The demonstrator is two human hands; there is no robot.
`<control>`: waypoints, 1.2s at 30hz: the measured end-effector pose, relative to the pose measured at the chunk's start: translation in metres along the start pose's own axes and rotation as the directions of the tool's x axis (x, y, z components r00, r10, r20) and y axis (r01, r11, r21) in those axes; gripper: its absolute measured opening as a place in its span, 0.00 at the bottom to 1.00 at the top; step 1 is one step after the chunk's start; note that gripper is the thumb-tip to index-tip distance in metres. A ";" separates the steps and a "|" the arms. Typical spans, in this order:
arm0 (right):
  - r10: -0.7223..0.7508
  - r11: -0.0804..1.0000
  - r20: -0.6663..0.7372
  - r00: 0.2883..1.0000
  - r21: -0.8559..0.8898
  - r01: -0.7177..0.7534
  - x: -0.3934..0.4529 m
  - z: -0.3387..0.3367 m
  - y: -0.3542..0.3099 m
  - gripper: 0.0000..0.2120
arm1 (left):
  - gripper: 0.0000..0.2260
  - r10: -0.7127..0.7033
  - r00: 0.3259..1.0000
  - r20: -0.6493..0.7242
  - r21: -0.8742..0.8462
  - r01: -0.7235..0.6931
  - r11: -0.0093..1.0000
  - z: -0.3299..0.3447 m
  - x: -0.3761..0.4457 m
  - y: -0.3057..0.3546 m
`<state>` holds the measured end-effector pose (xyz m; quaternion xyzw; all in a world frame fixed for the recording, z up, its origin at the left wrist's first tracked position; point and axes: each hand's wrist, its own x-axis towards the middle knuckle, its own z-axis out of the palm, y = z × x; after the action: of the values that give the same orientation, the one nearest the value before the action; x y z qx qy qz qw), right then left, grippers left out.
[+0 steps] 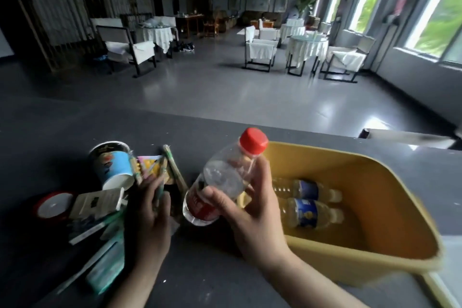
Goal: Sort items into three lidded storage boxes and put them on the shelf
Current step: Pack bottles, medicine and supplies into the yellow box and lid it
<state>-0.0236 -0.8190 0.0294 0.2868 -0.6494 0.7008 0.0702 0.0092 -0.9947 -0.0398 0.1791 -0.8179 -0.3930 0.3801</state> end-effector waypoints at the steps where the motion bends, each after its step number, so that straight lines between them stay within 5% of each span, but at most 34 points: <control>1: -0.021 1.000 -0.048 0.999 0.001 0.021 0.007 -0.017 -0.011 0.31 | 0.18 0.028 1.000 0.014 -0.028 -0.027 0.999 0.009 0.006 0.017; 4: -0.012 1.000 -0.156 0.988 -0.021 0.009 0.024 -0.087 -0.033 0.32 | 0.19 0.154 0.974 0.165 -0.096 -0.139 0.986 0.050 0.014 0.072; 7: 0.094 0.952 -0.211 0.973 -0.267 -0.150 0.031 -0.158 -0.030 0.33 | 0.19 0.272 0.887 0.374 -0.017 -0.287 0.958 0.096 0.012 0.114; 10: 0.172 0.673 -0.323 0.931 -0.652 -0.351 0.032 -0.211 -0.002 0.37 | 0.24 0.169 0.804 0.570 0.092 -0.267 0.959 0.126 0.008 0.127; 13: 0.264 0.442 -0.347 0.900 -0.786 -0.433 0.032 -0.241 0.029 0.36 | 0.28 0.039 0.727 0.686 0.401 -0.421 0.814 0.138 0.005 0.119; 15: 0.357 0.285 -0.354 0.864 -0.840 -0.462 0.033 -0.251 0.043 0.37 | 0.29 -0.039 0.714 0.699 0.463 -0.411 0.785 0.139 0.004 0.120; 18: 0.530 0.011 -0.384 0.756 -0.888 -0.459 0.035 -0.252 0.061 0.43 | 0.30 -0.074 0.711 0.700 0.483 -0.394 0.782 0.140 0.002 0.122; 21: 0.732 -0.153 -0.346 0.588 -0.923 -0.352 0.040 -0.246 0.078 0.45 | 0.29 -0.059 0.744 0.666 0.477 -0.363 0.801 0.138 0.002 0.121; 24: 0.783 -0.187 -0.373 0.497 -0.904 -0.384 0.041 -0.241 0.081 0.45 | 0.29 -0.057 0.761 0.646 0.459 -0.329 0.825 0.138 0.004 0.118; 28: 0.735 -0.073 -0.324 0.595 -0.911 -0.406 0.037 -0.238 0.077 0.37 | 0.28 -0.057 0.780 0.623 0.447 -0.295 0.844 0.139 0.006 0.115; 32: 0.861 -0.144 -0.369 0.350 -0.837 -0.529 0.038 -0.231 0.074 0.26 | 0.28 -0.070 0.798 0.599 0.408 -0.228 0.884 0.140 0.007 0.112; 34: 0.851 -0.154 -0.350 0.392 -0.879 -0.451 0.037 -0.233 0.075 0.24 | 0.27 -0.085 0.804 0.589 0.358 -0.165 0.919 0.141 0.006 0.114; 36: 0.780 -0.123 -0.332 0.530 -0.912 -0.390 0.036 -0.237 0.076 0.24 | 0.26 -0.131 0.809 0.573 0.259 -0.027 0.966 0.140 0.003 0.120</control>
<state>-0.1627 -0.6143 -0.0171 -0.0389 -0.9756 0.0486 -0.2107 -0.0990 -0.8504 -0.0008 0.1191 -0.9333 -0.3308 0.0729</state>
